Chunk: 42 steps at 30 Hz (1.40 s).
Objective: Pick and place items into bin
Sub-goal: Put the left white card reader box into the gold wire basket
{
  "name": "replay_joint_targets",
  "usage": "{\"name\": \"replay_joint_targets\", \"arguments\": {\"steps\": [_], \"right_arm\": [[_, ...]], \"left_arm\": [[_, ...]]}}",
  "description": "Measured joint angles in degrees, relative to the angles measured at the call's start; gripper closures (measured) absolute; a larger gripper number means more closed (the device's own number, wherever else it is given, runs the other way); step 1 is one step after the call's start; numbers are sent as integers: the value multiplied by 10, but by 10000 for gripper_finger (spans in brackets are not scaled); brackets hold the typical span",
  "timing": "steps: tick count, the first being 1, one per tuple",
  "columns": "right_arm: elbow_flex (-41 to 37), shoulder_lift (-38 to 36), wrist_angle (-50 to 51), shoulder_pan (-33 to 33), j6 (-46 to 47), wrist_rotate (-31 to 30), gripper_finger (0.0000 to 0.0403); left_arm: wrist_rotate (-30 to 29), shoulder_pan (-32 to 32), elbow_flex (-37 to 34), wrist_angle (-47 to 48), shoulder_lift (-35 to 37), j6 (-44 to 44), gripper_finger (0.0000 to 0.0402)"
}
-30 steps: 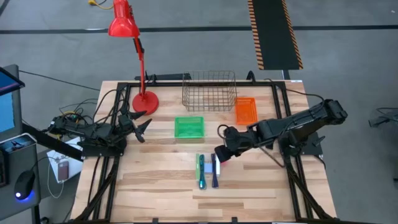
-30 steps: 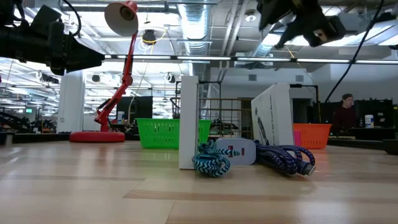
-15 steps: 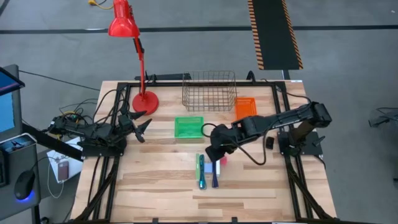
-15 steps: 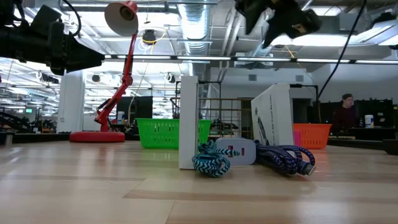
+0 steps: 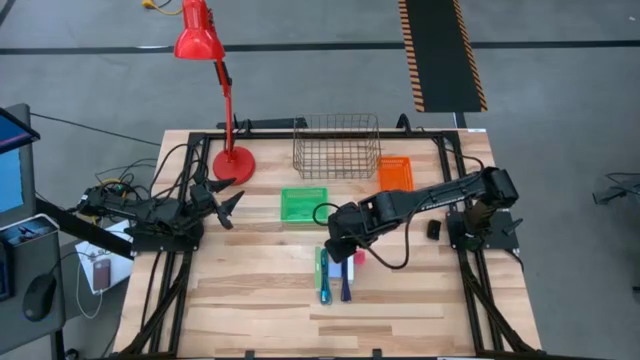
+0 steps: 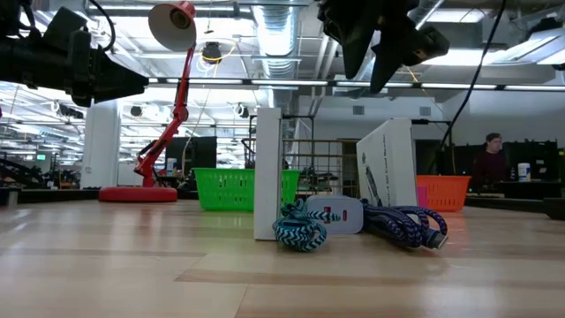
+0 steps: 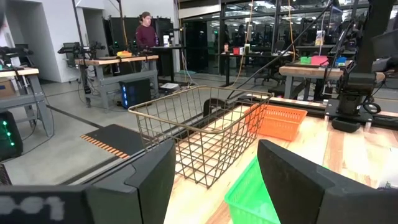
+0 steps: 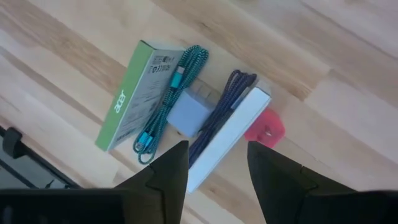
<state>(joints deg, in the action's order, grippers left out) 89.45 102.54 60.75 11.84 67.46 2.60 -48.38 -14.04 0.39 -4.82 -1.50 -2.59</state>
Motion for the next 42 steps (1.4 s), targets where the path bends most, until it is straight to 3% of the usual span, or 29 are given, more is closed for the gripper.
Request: {"name": "replay_joint_targets", "arguments": {"steps": [28, 42], "right_arm": [[0, -1, -3, 0, -30, -10, 243], [0, -1, -130, -3, -30, -10, 243]], "left_arm": [[0, 0, 0, 0, 0, 0, 184], [0, 0, 0, 0, 0, 0, 184]]}}
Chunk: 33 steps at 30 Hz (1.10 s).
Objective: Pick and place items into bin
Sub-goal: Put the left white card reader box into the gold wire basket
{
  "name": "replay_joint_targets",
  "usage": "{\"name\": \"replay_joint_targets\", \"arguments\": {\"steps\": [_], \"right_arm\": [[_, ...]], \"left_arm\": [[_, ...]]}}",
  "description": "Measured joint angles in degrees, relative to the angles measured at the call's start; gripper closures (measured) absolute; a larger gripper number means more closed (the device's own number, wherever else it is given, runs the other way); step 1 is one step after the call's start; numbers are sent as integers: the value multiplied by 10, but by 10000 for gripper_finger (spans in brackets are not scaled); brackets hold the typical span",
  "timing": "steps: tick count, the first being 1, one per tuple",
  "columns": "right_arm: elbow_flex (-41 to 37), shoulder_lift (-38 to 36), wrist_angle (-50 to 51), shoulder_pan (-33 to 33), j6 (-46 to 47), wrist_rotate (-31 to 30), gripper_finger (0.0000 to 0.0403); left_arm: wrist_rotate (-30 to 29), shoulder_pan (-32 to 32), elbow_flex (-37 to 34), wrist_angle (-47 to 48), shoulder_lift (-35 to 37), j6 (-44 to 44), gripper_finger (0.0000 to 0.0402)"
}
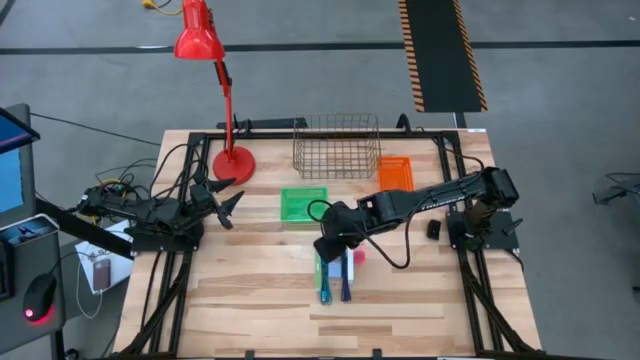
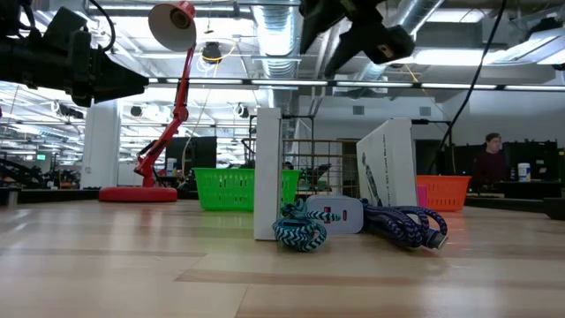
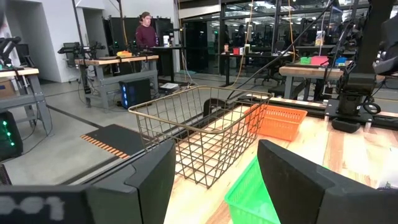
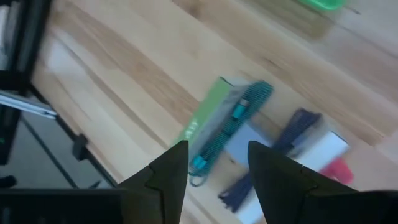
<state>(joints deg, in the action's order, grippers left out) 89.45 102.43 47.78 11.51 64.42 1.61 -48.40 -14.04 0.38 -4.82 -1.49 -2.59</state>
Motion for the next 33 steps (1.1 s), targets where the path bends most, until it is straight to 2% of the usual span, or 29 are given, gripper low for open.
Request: {"name": "replay_joint_targets", "arguments": {"steps": [6, 17, 29, 33], "right_arm": [[0, 0, -21, -13, -5, 0, 243], [0, 0, -15, -55, -91, -2, 244], [0, 0, -11, -74, 21, 34, 243], [0, 0, 41, -74, 74, 44, 243]], "left_arm": [[0, 0, 0, 0, 0, 0, 184], [0, 0, 0, 0, 0, 0, 184], [0, 0, 0, 0, 0, 0, 184], [0, 0, 0, 0, 0, 0, 184]]}}
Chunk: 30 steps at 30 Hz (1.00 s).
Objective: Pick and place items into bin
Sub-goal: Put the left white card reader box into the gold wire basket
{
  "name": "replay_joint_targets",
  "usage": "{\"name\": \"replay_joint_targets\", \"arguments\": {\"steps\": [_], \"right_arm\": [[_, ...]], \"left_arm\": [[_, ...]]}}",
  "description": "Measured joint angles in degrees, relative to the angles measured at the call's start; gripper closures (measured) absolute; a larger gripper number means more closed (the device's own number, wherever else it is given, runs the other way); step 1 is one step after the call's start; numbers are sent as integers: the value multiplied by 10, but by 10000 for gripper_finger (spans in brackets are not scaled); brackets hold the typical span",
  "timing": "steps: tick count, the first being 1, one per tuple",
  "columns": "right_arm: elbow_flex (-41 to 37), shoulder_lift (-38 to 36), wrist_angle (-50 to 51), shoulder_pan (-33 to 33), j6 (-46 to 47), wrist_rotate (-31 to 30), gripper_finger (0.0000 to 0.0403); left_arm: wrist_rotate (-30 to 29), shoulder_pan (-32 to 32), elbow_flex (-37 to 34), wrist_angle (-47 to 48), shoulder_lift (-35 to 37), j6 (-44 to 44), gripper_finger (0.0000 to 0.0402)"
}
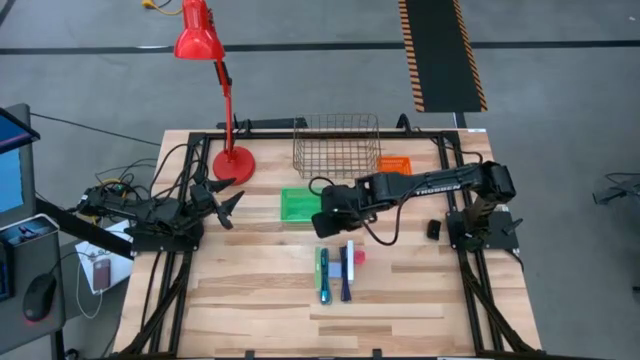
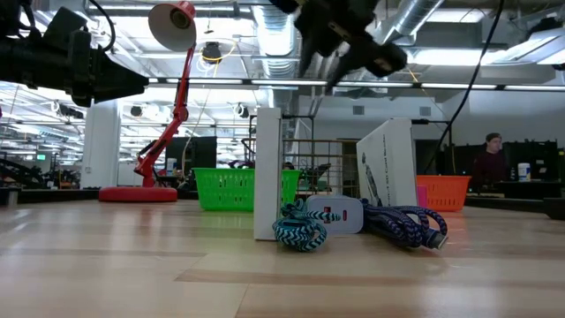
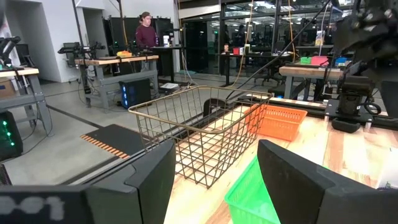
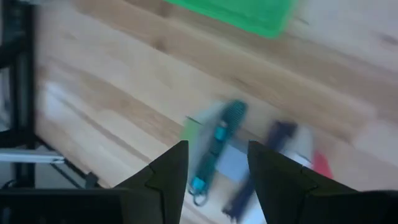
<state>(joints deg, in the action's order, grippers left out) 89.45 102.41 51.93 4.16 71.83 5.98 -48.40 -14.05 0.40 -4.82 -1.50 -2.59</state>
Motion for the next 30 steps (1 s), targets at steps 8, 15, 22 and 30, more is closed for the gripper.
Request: {"name": "replay_joint_targets", "arguments": {"steps": [8, 15, 22, 30], "right_arm": [[0, 0, 62, 29, 62, 9, 243], [0, 0, 66, 67, 105, -19, 243], [0, 0, 65, 94, 162, -31, 243], [0, 0, 65, 92, 149, -46, 243]], "left_arm": [[0, 0, 0, 0, 0, 0, 184], [0, 0, 0, 0, 0, 0, 184], [0, 0, 0, 0, 0, 0, 184], [0, 0, 0, 0, 0, 0, 184]]}}
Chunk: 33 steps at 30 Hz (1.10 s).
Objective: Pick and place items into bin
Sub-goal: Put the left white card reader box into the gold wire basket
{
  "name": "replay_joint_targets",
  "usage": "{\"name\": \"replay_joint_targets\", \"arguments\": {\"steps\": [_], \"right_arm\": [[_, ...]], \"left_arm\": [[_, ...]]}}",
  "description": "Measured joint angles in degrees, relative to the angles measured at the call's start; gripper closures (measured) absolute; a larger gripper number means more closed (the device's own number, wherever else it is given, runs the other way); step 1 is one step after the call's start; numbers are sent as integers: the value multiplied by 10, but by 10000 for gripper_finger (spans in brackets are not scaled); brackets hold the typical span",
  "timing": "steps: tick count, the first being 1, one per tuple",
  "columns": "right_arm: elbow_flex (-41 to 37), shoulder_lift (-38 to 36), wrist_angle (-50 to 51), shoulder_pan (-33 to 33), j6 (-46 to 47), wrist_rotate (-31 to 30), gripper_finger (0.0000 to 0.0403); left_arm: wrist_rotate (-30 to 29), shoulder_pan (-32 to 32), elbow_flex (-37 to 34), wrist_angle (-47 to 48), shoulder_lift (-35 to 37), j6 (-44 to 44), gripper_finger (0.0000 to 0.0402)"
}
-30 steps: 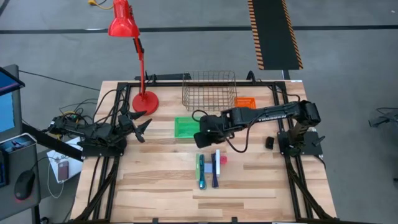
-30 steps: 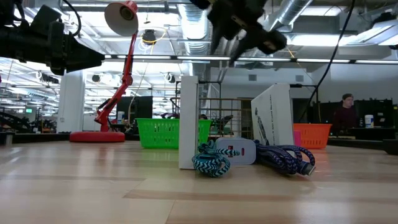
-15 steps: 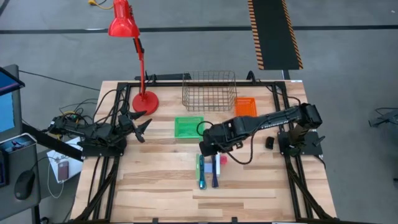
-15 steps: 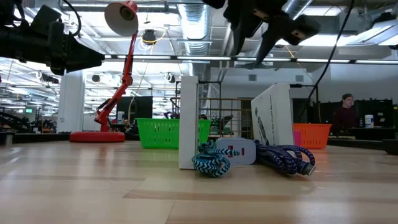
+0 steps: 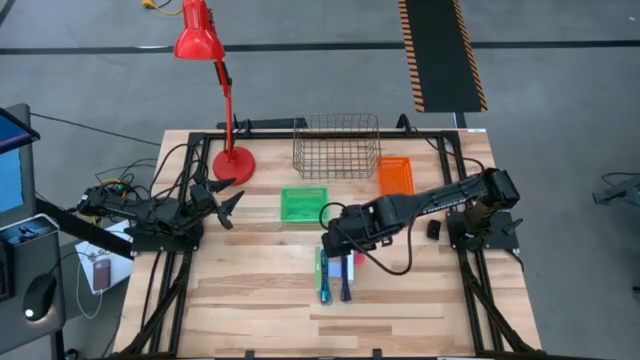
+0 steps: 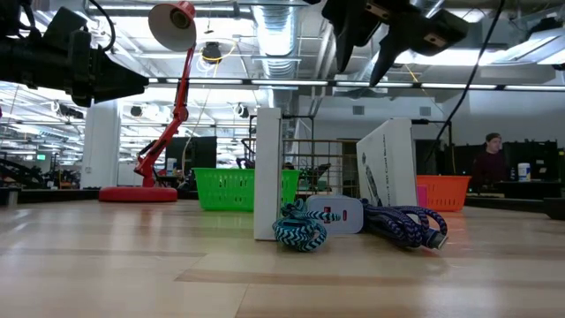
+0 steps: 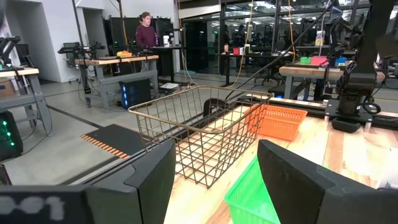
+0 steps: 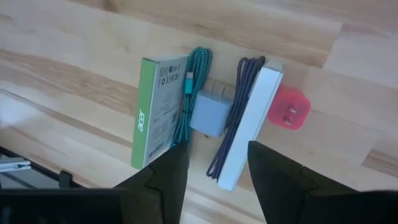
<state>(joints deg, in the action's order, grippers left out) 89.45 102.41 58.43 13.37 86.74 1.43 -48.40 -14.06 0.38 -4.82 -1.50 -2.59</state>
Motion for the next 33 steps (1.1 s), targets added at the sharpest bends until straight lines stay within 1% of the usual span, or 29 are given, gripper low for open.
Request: {"name": "replay_joint_targets", "arguments": {"steps": [18, 24, 33], "right_arm": [[0, 0, 24, 0, -2, -2, 243], [-28, 0, -11, 0, 3, -4, 243], [-31, 0, -15, 0, 3, -5, 243]], "left_arm": [[0, 0, 0, 0, 0, 0, 184], [0, 0, 0, 0, 0, 0, 184], [0, 0, 0, 0, 0, 0, 184]]}}
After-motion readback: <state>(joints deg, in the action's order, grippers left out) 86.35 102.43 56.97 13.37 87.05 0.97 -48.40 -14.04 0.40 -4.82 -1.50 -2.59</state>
